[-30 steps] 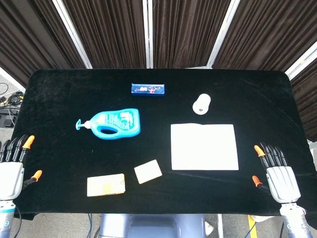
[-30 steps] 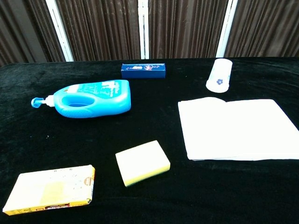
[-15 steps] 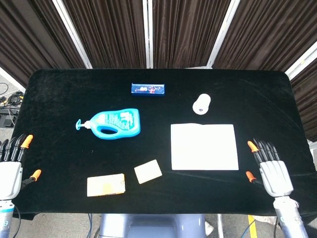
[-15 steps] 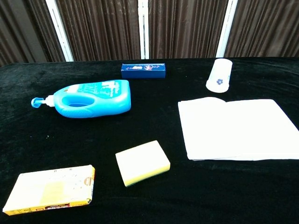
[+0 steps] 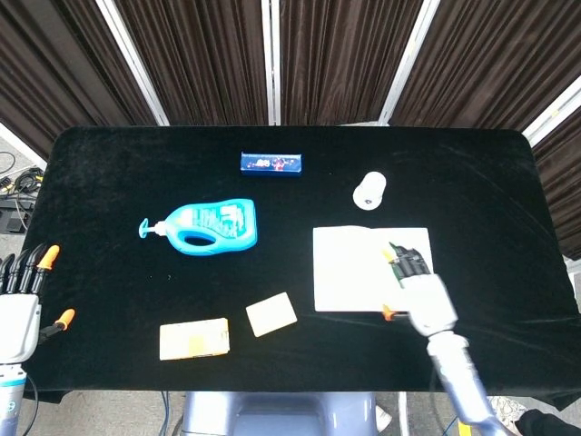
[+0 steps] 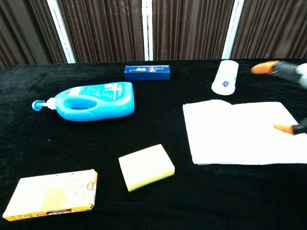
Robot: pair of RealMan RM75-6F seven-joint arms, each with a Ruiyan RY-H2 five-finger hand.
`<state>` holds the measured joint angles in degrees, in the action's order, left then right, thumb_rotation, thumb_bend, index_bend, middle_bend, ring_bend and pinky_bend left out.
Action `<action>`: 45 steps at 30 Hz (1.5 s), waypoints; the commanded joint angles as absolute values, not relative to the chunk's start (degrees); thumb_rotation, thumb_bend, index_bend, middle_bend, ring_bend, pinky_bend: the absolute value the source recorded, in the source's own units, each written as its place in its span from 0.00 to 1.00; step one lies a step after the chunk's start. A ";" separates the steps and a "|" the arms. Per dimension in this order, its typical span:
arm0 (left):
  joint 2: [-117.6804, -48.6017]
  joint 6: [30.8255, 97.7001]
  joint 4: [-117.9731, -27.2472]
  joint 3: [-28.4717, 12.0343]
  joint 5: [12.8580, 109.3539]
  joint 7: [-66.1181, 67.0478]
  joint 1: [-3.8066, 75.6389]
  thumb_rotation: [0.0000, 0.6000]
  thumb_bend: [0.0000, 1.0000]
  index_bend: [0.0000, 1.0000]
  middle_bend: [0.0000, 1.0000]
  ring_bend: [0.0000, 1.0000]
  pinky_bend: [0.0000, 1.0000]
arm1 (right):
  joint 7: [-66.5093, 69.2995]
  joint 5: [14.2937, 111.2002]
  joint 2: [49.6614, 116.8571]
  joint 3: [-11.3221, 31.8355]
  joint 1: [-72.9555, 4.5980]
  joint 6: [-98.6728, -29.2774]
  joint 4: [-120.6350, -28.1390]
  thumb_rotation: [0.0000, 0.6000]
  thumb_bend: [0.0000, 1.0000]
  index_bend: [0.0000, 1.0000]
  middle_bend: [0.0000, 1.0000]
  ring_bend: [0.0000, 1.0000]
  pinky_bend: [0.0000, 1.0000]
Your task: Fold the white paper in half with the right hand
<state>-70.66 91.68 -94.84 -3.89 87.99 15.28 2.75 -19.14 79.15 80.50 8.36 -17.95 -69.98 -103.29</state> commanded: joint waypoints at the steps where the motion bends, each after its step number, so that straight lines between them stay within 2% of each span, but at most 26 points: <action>1: -70.65 91.48 -94.72 -3.99 87.74 15.20 2.84 1.00 0.19 0.00 0.00 0.00 0.00 | -23.19 74.04 85.02 8.68 -20.40 -66.72 -104.16 1.00 0.16 0.00 0.00 0.00 0.00; 10: -70.69 91.02 -94.95 -4.24 87.42 15.24 3.24 1.00 0.19 0.00 0.00 0.00 0.00 | -28.17 67.04 94.46 9.26 -23.85 -65.39 -97.49 1.00 0.16 0.00 0.00 0.00 0.00; 18: -70.53 90.74 -94.85 -4.37 86.92 14.72 3.34 1.00 0.19 0.00 0.00 0.00 0.00 | -30.00 65.78 98.78 8.83 -24.94 -66.38 -91.81 1.00 0.17 0.00 0.00 0.00 0.00; 45: -71.38 90.90 -94.67 -4.55 86.39 15.55 3.53 1.00 0.19 0.00 0.00 0.00 0.00 | -28.74 63.92 104.83 7.77 -26.77 -65.32 -82.91 1.00 0.17 0.00 0.00 0.00 0.00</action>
